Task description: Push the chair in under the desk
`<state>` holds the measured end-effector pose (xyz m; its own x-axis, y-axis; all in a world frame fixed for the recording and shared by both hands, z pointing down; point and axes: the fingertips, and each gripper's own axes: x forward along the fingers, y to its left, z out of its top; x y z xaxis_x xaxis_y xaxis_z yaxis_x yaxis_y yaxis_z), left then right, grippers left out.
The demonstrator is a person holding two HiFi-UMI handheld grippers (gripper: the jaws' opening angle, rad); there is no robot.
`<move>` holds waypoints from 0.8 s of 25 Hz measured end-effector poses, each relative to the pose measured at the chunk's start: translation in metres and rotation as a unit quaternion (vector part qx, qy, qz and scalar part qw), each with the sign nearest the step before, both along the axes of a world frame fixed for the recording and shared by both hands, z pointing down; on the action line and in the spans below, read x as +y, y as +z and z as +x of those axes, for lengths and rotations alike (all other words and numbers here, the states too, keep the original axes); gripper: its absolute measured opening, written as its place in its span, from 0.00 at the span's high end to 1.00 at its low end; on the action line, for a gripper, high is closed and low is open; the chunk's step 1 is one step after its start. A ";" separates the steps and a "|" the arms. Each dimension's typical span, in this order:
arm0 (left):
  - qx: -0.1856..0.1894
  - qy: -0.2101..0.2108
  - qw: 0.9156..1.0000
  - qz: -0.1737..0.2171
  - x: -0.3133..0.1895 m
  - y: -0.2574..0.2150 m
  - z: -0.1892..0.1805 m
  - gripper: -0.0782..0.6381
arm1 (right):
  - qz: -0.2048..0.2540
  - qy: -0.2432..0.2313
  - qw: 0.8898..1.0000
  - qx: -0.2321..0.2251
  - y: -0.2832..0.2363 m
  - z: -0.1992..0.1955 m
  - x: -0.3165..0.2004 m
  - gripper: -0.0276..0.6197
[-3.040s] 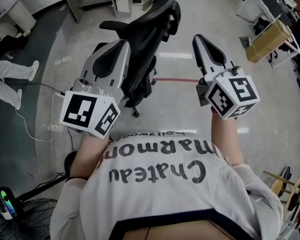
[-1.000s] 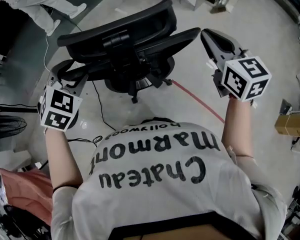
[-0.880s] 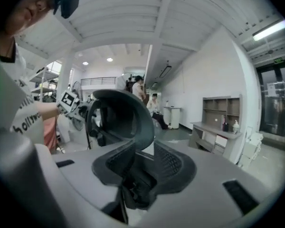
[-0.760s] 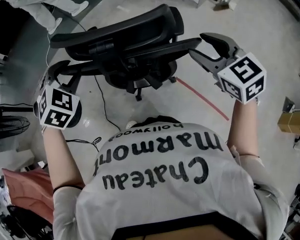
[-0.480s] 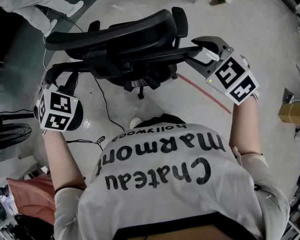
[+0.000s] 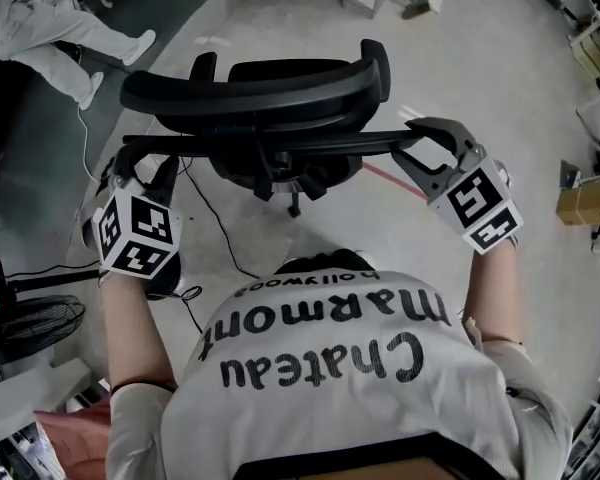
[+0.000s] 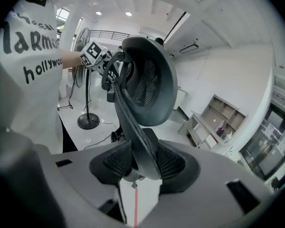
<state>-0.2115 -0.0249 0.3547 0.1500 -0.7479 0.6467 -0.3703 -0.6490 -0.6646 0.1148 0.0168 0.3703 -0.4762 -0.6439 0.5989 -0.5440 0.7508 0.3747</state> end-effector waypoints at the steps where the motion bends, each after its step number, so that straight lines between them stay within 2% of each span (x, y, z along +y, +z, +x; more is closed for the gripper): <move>1: 0.000 0.006 1.000 0.003 -0.005 0.000 -0.003 0.70 | 0.004 0.010 1.000 -0.004 0.000 -0.003 -0.002 0.68; 7: -0.005 0.027 1.000 0.006 -0.038 -0.008 -0.013 0.71 | 0.019 0.059 0.998 -0.032 -0.009 -0.012 -0.021 0.68; 11: 0.001 0.042 0.999 -0.001 -0.109 -0.014 -0.009 0.71 | 0.008 0.074 0.997 -0.028 -0.015 -0.010 -0.085 0.68; 15: 0.002 0.042 0.999 0.000 -0.184 -0.013 -0.003 0.71 | -0.007 0.072 0.997 -0.034 -0.015 -0.006 -0.155 0.68; 17: 0.005 0.037 0.999 0.004 -0.201 -0.015 -0.001 0.71 | -0.007 0.062 0.997 -0.037 -0.016 -0.003 -0.173 0.68; 20: 0.017 0.030 0.999 -0.002 -0.199 -0.010 0.002 0.71 | -0.009 0.036 0.999 -0.038 -0.012 0.001 -0.176 0.68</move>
<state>-0.2096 -0.2239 0.3445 0.2160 -0.7347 0.6431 -0.3525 -0.6729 -0.6504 0.1155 -0.1594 0.3587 -0.4737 -0.6675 0.5745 -0.6238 0.7148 0.3161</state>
